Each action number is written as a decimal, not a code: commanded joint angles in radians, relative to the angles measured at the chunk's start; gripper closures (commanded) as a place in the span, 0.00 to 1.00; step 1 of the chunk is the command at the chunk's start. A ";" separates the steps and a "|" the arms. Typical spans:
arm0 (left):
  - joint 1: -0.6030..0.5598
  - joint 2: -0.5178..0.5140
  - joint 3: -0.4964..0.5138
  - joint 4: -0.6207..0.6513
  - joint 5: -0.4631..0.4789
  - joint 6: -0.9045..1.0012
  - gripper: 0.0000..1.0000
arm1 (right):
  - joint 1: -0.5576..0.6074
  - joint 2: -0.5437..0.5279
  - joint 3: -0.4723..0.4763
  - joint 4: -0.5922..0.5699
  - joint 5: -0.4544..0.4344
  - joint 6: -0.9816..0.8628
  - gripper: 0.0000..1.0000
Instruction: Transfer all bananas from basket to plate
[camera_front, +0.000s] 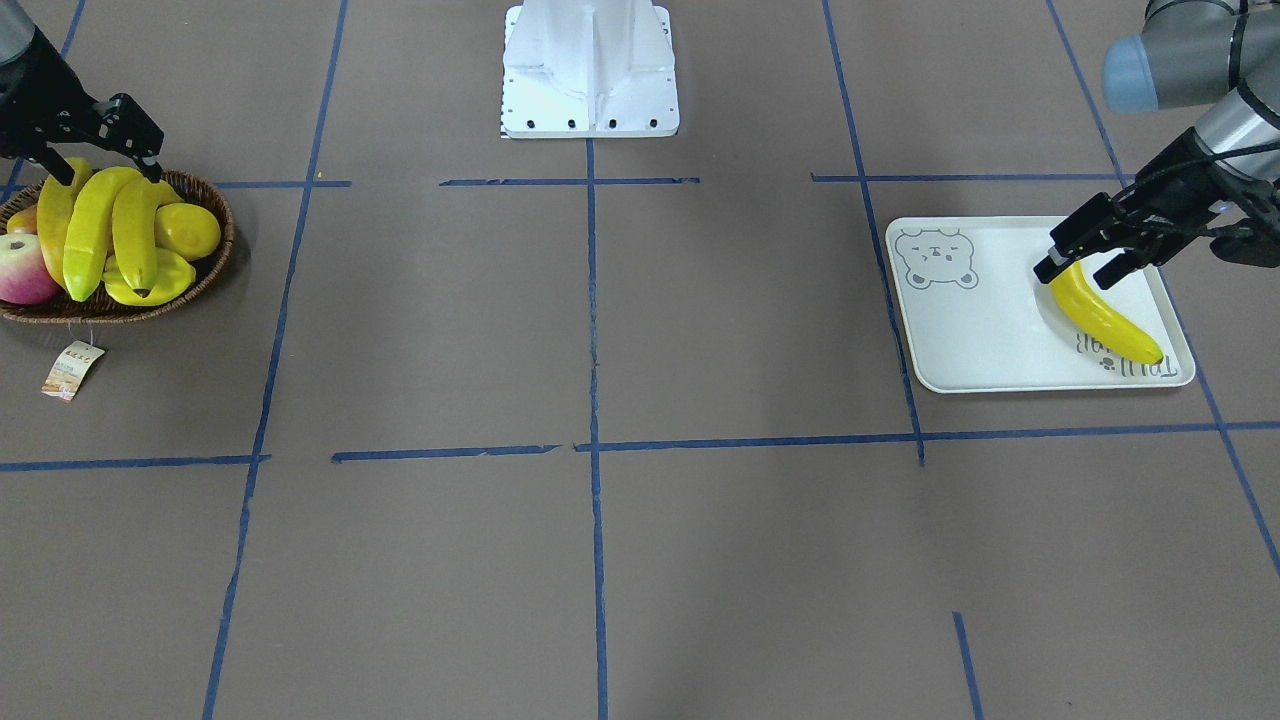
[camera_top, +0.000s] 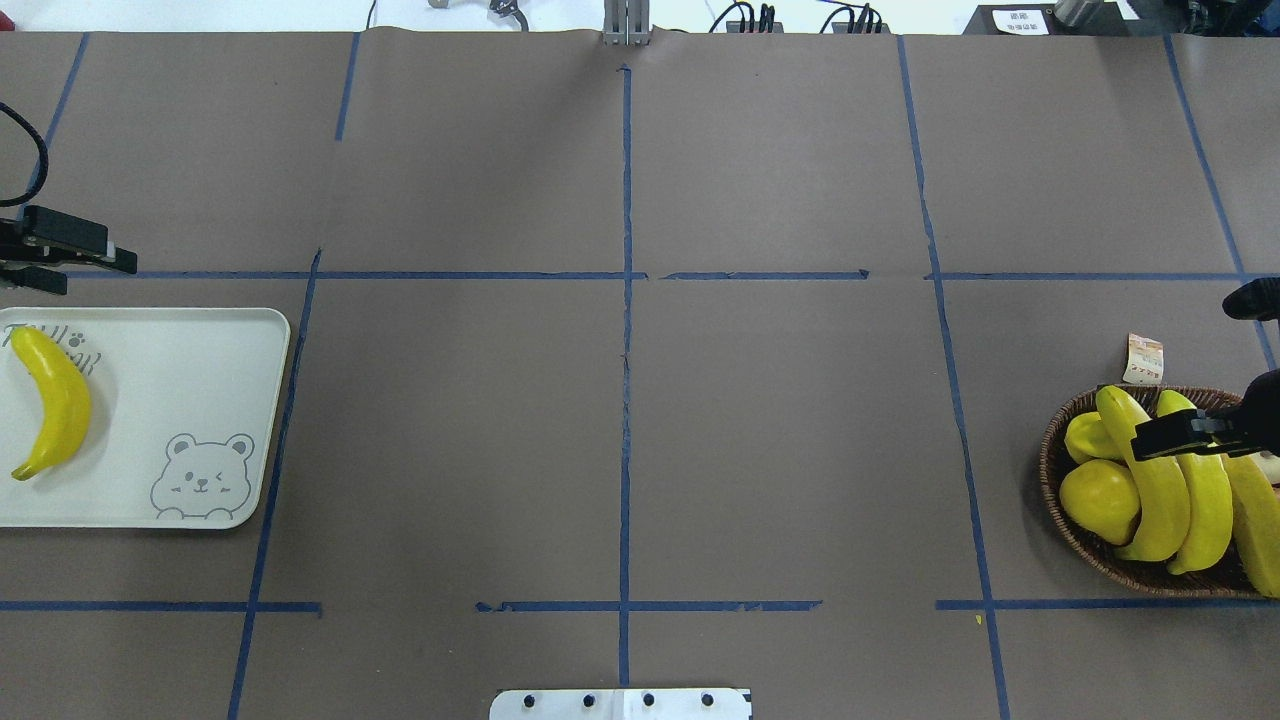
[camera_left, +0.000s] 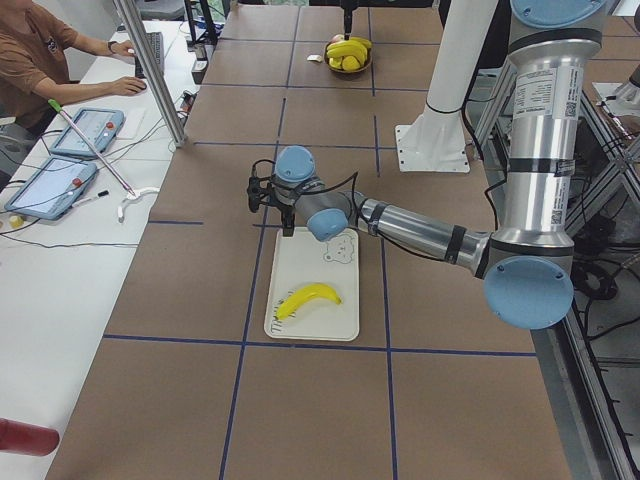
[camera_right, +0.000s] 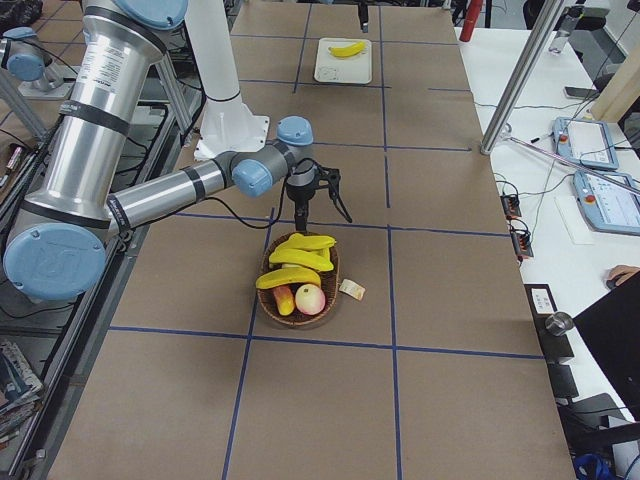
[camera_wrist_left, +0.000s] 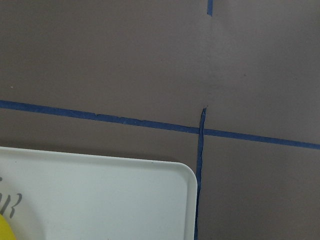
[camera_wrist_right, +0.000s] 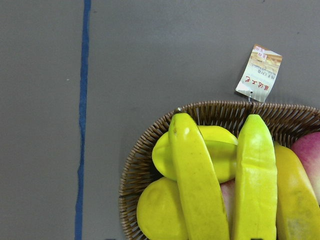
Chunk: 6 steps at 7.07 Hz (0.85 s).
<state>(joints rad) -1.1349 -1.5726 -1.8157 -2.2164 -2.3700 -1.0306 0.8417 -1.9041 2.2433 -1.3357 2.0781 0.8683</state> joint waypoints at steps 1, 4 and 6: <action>0.001 -0.001 -0.002 0.000 0.000 -0.002 0.00 | -0.033 0.003 -0.039 0.000 -0.001 -0.070 0.24; 0.001 -0.001 -0.001 0.000 0.000 -0.002 0.00 | -0.038 0.008 -0.062 0.004 0.002 -0.135 0.28; 0.001 -0.001 -0.001 0.000 0.000 -0.003 0.00 | -0.039 0.010 -0.079 0.003 0.000 -0.138 0.28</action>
<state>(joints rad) -1.1336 -1.5739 -1.8167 -2.2172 -2.3700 -1.0334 0.8034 -1.8958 2.1754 -1.3319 2.0797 0.7328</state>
